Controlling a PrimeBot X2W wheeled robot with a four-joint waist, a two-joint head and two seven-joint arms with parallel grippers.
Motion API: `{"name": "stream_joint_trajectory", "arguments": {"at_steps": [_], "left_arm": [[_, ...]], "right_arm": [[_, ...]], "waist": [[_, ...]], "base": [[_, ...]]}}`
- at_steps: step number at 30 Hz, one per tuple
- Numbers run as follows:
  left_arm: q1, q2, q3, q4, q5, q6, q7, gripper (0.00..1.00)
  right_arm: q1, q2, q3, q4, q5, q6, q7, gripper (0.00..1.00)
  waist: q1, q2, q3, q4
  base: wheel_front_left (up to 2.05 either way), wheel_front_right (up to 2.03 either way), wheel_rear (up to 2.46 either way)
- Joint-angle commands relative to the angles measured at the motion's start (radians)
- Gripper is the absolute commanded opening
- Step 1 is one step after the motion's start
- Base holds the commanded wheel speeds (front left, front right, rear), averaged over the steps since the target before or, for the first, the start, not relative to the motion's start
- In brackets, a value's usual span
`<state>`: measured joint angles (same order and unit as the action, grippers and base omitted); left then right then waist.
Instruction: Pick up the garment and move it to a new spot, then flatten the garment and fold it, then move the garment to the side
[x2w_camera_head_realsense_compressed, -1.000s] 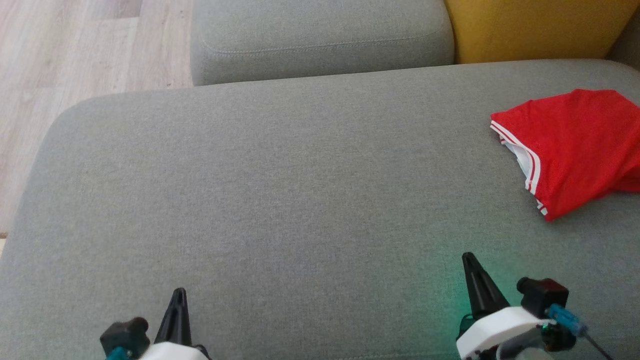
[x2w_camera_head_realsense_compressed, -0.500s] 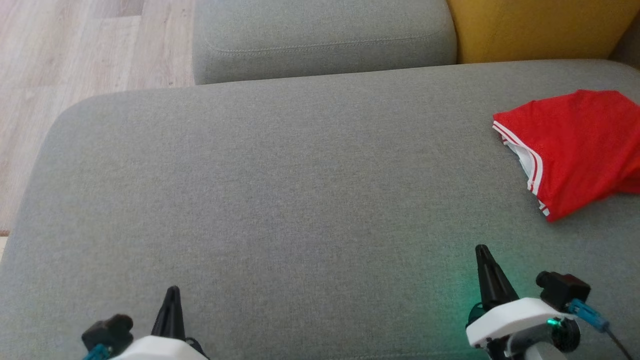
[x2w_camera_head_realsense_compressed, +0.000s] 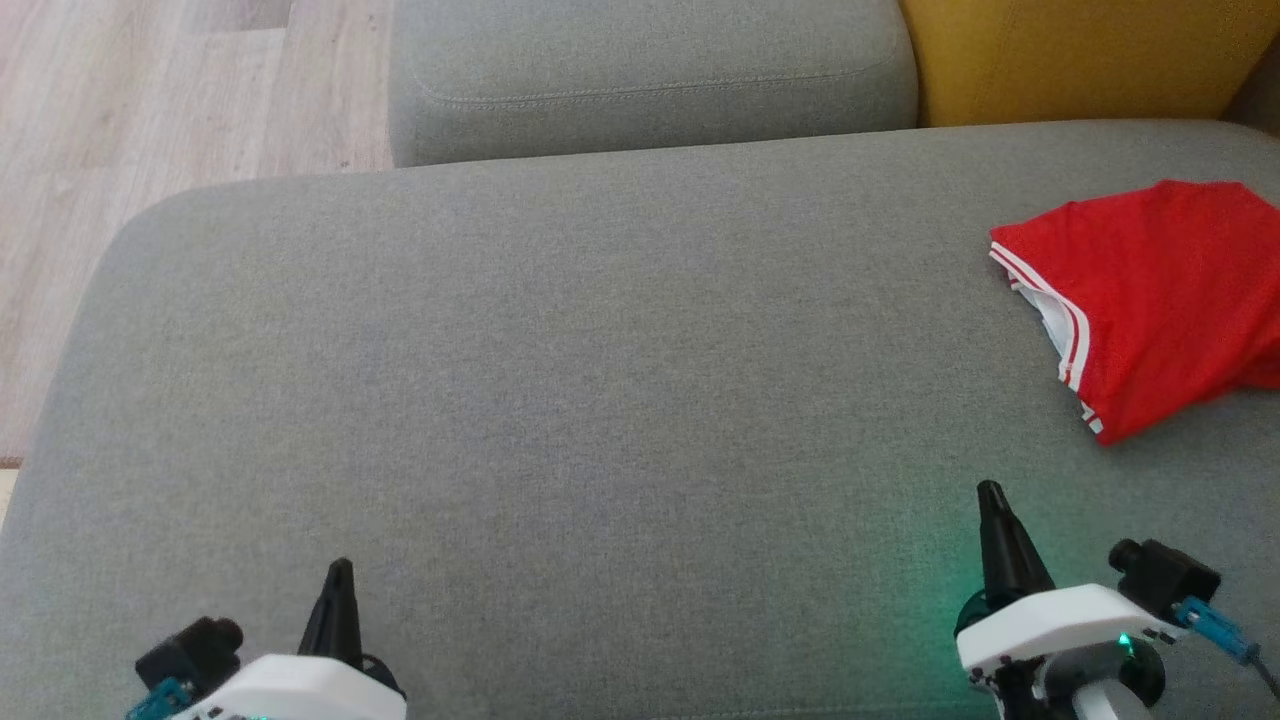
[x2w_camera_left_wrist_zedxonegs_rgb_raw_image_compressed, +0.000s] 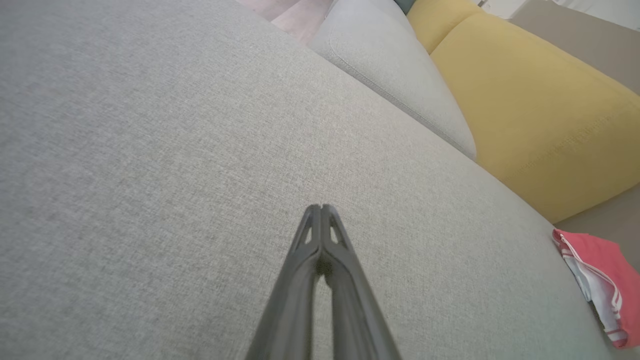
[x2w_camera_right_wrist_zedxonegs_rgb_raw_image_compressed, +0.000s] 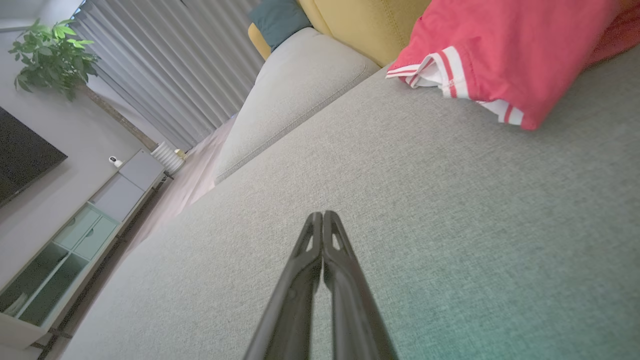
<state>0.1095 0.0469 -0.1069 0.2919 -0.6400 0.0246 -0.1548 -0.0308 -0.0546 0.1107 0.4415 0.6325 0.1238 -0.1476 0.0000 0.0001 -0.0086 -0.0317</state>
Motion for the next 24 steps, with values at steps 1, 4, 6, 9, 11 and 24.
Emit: {"name": "stream_joint_trajectory", "arguments": {"at_steps": [1, 4, 6, 9, 11, 24], "left_arm": [[-0.056, 0.005, 0.026, -0.034, -0.029, -0.009, 0.006, 0.00], [-0.061, 0.006, 0.032, -0.035, -0.061, -0.014, 0.015, 0.00], [-0.066, 0.006, 0.038, -0.035, -0.093, -0.019, 0.023, 0.00], [-0.070, 0.006, 0.042, -0.035, -0.114, -0.022, 0.029, 0.00], [-0.074, 0.006, 0.046, -0.036, -0.135, -0.026, 0.034, 0.00], [-0.099, 0.007, 0.076, -0.038, -0.285, -0.049, 0.074, 0.00]], "right_arm": [[-0.050, -0.009, -0.005, -0.040, 0.033, 0.002, 0.006, 0.00], [-0.050, -0.009, -0.011, -0.045, 0.065, 0.002, 0.013, 0.00], [-0.051, -0.010, -0.018, -0.050, 0.098, 0.002, 0.021, 0.00], [-0.052, -0.010, -0.022, -0.054, 0.120, 0.003, 0.026, 0.00], [-0.052, -0.010, -0.026, -0.057, 0.141, 0.003, 0.031, 0.00], [-0.056, -0.011, -0.057, -0.082, 0.293, 0.003, 0.068, 0.00]], "waist": [[0.0000, -0.0001, 0.000, 0.001], [0.0000, -0.0001, 0.001, 0.002], [0.0000, -0.0001, 0.001, 0.003], [0.0000, -0.0001, 0.001, 0.003], [0.0000, -0.0001, 0.001, 0.004], [0.0000, -0.0001, 0.003, 0.009]], "base": [[0.00, 0.00, 0.00], [0.00, 0.00, 0.00], [0.00, 0.00, 0.00], [0.00, 0.00, 0.00], [0.00, 0.00, 0.00], [0.00, 0.00, 0.00]]}}
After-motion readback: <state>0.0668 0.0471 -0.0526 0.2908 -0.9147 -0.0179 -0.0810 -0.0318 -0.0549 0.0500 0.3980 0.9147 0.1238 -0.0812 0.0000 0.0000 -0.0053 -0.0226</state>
